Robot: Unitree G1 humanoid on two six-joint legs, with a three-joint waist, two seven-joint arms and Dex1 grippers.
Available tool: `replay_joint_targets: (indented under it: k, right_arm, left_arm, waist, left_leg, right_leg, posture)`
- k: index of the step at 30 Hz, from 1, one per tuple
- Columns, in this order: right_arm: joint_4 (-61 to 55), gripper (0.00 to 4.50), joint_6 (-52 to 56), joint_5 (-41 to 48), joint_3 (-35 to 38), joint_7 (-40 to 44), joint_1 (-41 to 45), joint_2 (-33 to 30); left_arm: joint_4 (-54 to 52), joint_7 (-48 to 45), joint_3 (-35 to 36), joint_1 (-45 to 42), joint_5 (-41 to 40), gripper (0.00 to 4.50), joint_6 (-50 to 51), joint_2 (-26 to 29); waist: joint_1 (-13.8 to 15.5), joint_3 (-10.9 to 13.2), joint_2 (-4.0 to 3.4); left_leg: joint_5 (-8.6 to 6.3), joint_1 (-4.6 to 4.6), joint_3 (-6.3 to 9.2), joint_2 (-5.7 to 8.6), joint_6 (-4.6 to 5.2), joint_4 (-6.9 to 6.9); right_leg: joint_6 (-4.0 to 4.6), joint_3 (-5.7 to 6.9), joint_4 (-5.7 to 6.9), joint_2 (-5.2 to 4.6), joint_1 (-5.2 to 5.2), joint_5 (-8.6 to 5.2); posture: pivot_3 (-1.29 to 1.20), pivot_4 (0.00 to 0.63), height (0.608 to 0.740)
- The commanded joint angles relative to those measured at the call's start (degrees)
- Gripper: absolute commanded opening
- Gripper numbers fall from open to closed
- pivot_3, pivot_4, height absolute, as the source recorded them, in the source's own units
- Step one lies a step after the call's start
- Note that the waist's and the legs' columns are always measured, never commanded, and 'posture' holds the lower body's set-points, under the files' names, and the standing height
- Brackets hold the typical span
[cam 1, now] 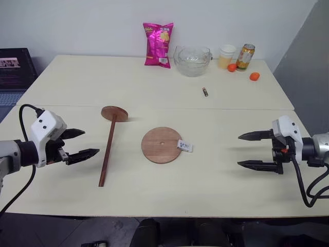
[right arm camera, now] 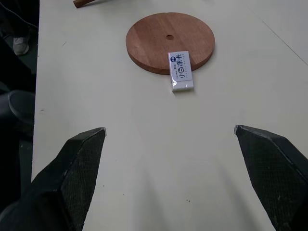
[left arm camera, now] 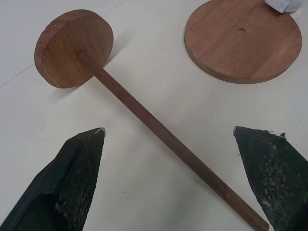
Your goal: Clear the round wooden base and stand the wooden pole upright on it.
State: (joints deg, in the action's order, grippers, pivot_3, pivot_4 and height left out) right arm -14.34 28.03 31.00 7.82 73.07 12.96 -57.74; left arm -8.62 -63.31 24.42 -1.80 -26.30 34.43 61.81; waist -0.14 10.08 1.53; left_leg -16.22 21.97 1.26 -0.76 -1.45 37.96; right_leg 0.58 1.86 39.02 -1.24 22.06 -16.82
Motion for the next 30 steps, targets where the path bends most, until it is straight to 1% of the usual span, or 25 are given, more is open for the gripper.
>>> replay_joint_targets:
  k: [1,4,7,10,13,16,22,26,30]
  right_arm:
    - [-0.98,4.5,-0.59,0.68,0.77,-0.24,1.15,0.12]
    - [-1.12,4.5,-0.52,0.64,0.72,-0.36,1.25,0.35]
    - [-0.89,4.5,-0.51,0.75,0.64,-0.46,1.72,0.58]
    - [-0.78,4.5,-0.36,0.85,0.6,-0.46,2.01,0.69]
    - [-0.65,4.5,0.39,1.25,0.42,-0.91,2.7,1.18]
    - [-0.45,4.5,1.23,1.51,0.02,-1.14,3.47,1.83]
    - [-3.04,4.5,0.58,0.46,-2.58,-3.29,5.16,5.07]
    - [-4.12,4.5,-0.18,-1.94,-6.64,-5.97,6.12,8.79]
    - [-2.5,4.5,-1.3,-8.7,-14.58,-10.76,9.38,14.24]
  left_arm:
    - [-0.18,-1.01,2.5,-0.34,-0.91,4.45,-1.17,0.78]
    - [-0.51,-0.67,2.75,0.1,0.16,4.45,-1.78,1.45]
    - [-1.04,-2.79,3.52,-0.9,-2.58,4.45,-0.92,1.36]
    - [-0.82,-3.06,3.81,-1.75,-3.41,4.45,-0.9,1.23]
    - [-0.87,-4.64,3.66,-2.28,-4.64,4.45,0.24,2.4]
    - [-3.2,-6.15,2.34,-1.9,-4.5,4.45,-0.75,3.22]
    - [-10.52,-5.68,-3.85,-4.62,-4.45,4.45,-2.78,2.08]
    - [-12.22,-5.65,-7.2,-6.48,-4.3,4.45,-3.2,1.92]
    - [-12.86,-5.53,-11.42,-9.1,-3.5,4.45,-4.02,1.18]
  waist:
    - [0.01,0.0,0.0]
    - [0.01,0.0,0.0]
    - [0.01,0.0,0.0]
    - [0.02,0.0,0.0]
    - [-0.02,0.0,0.0]
    - [-0.01,0.0,0.0]
    - [0.03,-0.01,0.01]
    - [-0.06,0.0,0.0]
    - [-0.11,0.0,-0.01]
  left_leg:
    - [0.0,0.0,0.0,0.0,0.0,0.0]
    - [0.0,0.0,0.0,0.0,0.0,0.0]
    - [0.0,0.0,0.0,0.0,0.0,0.0]
    - [0.0,0.0,0.0,0.0,0.0,0.0]
    - [0.0,0.0,0.0,0.0,0.0,0.0]
    - [0.0,0.0,0.0,0.0,0.0,0.0]
    - [0.0,0.0,0.01,0.01,0.0,0.01]
    - [0.0,0.0,-0.01,0.0,0.0,0.01]
    - [0.0,0.0,-0.01,0.01,0.0,0.02]
  right_leg:
    - [0.0,0.0,0.0,0.0,0.0,0.0]
    - [0.0,0.0,0.0,0.0,0.0,0.0]
    - [0.0,0.0,0.0,0.0,0.0,0.0]
    - [0.0,0.01,0.0,0.0,0.0,0.0]
    - [0.0,0.01,0.01,0.0,0.0,0.0]
    - [0.0,0.0,0.01,0.0,0.0,0.0]
    - [0.0,0.0,0.01,0.0,-0.01,0.0]
    - [0.0,-0.03,0.01,0.03,-0.01,0.0]
    - [0.0,-0.04,0.04,0.06,0.01,0.0]
  posture:
    - [0.0,0.15,0.74]
    - [0.0,0.15,0.74]
    - [0.0,0.15,0.74]
    - [0.0,0.15,0.74]
    - [0.0,0.15,0.74]
    - [0.0,0.15,0.74]
    - [0.0,0.15,0.74]
    - [0.0,0.15,0.74]
    - [0.0,0.15,0.74]
